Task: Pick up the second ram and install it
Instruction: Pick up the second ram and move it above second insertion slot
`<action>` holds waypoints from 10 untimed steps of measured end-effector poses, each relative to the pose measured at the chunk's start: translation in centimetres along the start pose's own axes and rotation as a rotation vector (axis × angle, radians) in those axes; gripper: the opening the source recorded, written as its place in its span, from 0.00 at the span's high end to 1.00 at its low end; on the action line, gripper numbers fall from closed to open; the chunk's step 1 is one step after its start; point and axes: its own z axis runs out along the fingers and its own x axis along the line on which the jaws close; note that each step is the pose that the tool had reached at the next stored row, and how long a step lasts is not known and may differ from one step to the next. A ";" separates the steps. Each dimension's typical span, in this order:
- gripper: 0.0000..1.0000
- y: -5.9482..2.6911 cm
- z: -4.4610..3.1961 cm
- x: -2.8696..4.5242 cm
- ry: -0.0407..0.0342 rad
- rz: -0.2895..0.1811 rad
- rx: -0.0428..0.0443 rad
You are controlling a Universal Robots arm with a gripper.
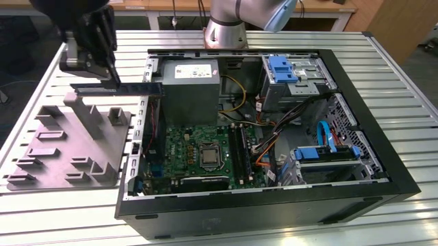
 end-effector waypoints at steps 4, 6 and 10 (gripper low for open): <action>0.88 -1.67 0.14 -0.05 0.0001 -0.001 -0.0009; 0.88 -2.55 0.21 -0.08 0.0000 -0.001 -0.0013; 0.88 -4.30 0.33 -0.14 0.0000 -0.002 -0.0021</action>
